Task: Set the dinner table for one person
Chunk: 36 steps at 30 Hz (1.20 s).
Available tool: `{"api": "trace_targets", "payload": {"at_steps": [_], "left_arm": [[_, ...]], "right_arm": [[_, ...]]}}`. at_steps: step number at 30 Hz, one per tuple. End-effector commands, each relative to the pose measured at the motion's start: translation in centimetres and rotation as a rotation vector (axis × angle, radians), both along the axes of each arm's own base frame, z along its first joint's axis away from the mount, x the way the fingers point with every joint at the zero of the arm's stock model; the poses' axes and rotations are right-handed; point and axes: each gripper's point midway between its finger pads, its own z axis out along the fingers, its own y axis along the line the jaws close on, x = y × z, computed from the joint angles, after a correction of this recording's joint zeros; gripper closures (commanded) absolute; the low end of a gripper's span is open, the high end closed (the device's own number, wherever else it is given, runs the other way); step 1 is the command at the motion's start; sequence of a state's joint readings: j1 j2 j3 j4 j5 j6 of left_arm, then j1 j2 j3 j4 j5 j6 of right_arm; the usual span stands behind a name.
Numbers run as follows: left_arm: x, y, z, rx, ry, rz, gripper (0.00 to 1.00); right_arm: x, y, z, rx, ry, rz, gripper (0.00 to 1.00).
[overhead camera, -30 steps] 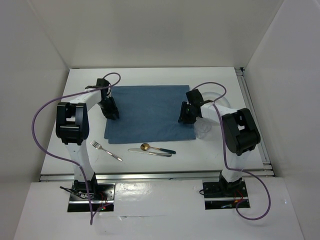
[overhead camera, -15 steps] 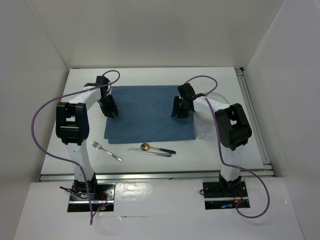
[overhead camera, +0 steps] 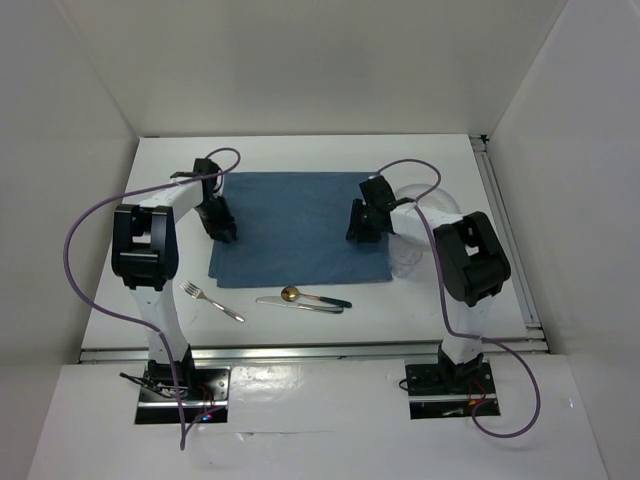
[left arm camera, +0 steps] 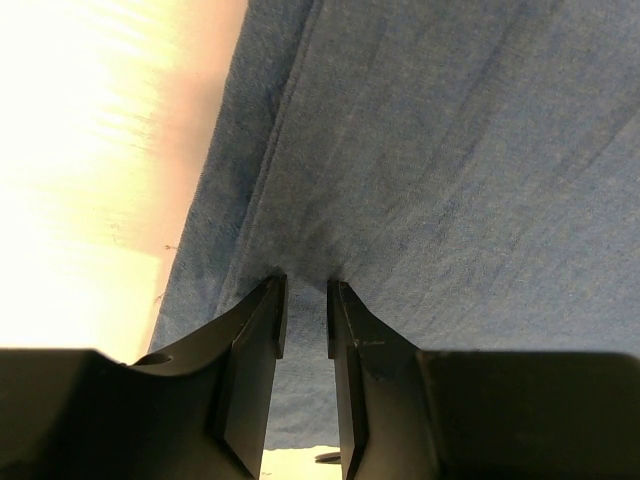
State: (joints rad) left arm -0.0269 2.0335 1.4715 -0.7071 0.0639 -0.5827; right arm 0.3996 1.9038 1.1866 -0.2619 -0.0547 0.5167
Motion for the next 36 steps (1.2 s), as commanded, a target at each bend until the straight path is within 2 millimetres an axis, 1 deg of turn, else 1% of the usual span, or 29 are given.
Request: {"api": "trace_targets", "payload": {"at_steps": [1, 2, 3, 4, 8, 9, 13, 14, 16, 17, 18, 19, 20, 21, 22, 23, 24, 25, 26, 27, 28, 29, 30, 31, 32, 33, 34, 35, 36], "left_arm": [[-1.0, -0.2, -0.7, 0.013, 0.029, 0.002, 0.60], [-0.6, -0.2, -0.3, 0.012, 0.008, 0.003, 0.60], [-1.1, -0.2, -0.6, 0.013, 0.022, 0.002, 0.60], [-1.0, -0.2, -0.3, 0.012, 0.013, 0.003, 0.60], [-1.6, 0.0, -0.5, 0.022, 0.023, 0.004, 0.60], [-1.6, 0.0, -0.5, 0.022, 0.023, 0.004, 0.60], [-1.4, 0.0, 0.2, 0.021, 0.005, 0.005, 0.60], [-1.5, -0.4, 0.2, 0.021, 0.004, -0.004, 0.60], [-1.2, -0.2, 0.8, 0.029, -0.008, -0.002, 0.60], [-0.9, -0.2, 1.5, 0.031, -0.021, -0.011, 0.60], [-0.6, 0.0, 1.9, 0.041, -0.029, -0.008, 0.59], [-0.2, -0.1, 2.6, 0.040, -0.051, -0.008, 0.59], [-0.3, -0.1, 2.8, 0.040, -0.046, -0.008, 0.59], [0.2, 0.1, 4.1, 0.051, -0.084, -0.013, 0.58], [0.5, 0.1, 4.9, 0.051, -0.099, -0.013, 0.58], [0.5, -0.3, 5.5, 0.052, -0.111, -0.032, 0.58], [0.9, -0.3, 6.2, 0.052, -0.131, -0.031, 0.58], [1.4, -0.3, 7.6, 0.050, -0.163, -0.030, 0.58], [1.3, -0.3, 8.0, 0.050, -0.160, -0.030, 0.58], [1.5, -0.7, 8.9, 0.052, -0.179, -0.048, 0.58], [2.0, -0.7, 10.4, 0.050, -0.213, -0.047, 0.58], [1.9, -1.1, 10.7, 0.050, -0.209, -0.056, 0.58], [2.0, -0.9, 11.7, 0.061, -0.233, -0.062, 0.58], [2.4, -0.9, 12.9, 0.059, -0.265, -0.061, 0.58], [2.2, -0.9, 14.2, 0.062, -0.292, -0.070, 0.58], [2.2, -0.9, 14.8, 0.061, -0.306, -0.069, 0.58], [2.3, -1.0, 15.9, 0.056, -0.337, -0.082, 0.58], [2.2, -1.0, 16.6, 0.055, -0.354, -0.081, 0.58], [1.9, -1.1, 18.1, 0.046, -0.389, -0.083, 0.58]], "right_arm": [[-4.0, -2.9, -3.2, -0.124, 0.125, -0.028, 0.53], [-4.4, -3.0, -3.5, -0.128, 0.135, -0.028, 0.53], [-4.3, -3.0, -3.1, -0.125, 0.126, -0.028, 0.53], [-4.3, -2.9, -3.1, -0.121, 0.128, -0.036, 0.53], [-4.5, -3.2, -2.6, -0.124, 0.115, -0.041, 0.53], [-5.1, -3.5, -2.9, -0.131, 0.132, -0.040, 0.53], [-4.7, -3.6, -2.2, -0.133, 0.110, -0.047, 0.53], [-4.6, -3.5, -2.0, -0.132, 0.108, -0.047, 0.53], [-3.8, -3.2, -1.1, -0.127, 0.087, -0.040, 0.53], [-3.4, -3.0, -0.8, -0.123, 0.077, -0.040, 0.53], [-3.2, -2.8, -0.1, -0.114, 0.066, -0.028, 0.53], [-2.1, -2.3, 1.0, -0.100, 0.034, -0.030, 0.53], [-1.7, -2.1, 1.9, -0.094, 0.020, -0.030, 0.53], [-1.4, -1.8, 2.5, -0.085, 0.011, -0.015, 0.53], [-0.1, -1.3, 4.5, -0.063, -0.039, -0.017, 0.53], [0.5, -0.8, 6.0, -0.044, -0.073, -0.005, 0.51], [0.8, -0.5, 6.7, -0.031, -0.081, 0.001, 0.49], [1.2, -0.3, 8.0, -0.022, -0.104, 0.000, 0.48], [2.3, 0.1, 10.4, 0.000, -0.154, -0.001, 0.46], [2.9, 0.1, 11.4, -0.004, -0.183, -0.002, 0.45], [3.3, 0.1, 13.6, 0.004, -0.226, -0.012, 0.44], [3.5, -0.3, 14.4, -0.009, -0.241, -0.027, 0.42], [3.9, -0.8, 15.3, -0.010, -0.264, -0.045, 0.42], [3.7, -1.7, 16.5, -0.012, -0.282, -0.064, 0.32], [4.0, -3.5, 17.1, -0.029, -0.293, -0.109, 0.27], [4.3, -4.6, 18.0, -0.025, -0.311, -0.135, 0.23], [4.1, -6.0, 18.0, -0.029, -0.311, -0.163, 0.21], [3.8, -9.1, 18.2, -0.038, -0.313, -0.226, 0.16], [3.4, -10.7, 18.0, -0.038, -0.306, -0.256, 0.14]]}}
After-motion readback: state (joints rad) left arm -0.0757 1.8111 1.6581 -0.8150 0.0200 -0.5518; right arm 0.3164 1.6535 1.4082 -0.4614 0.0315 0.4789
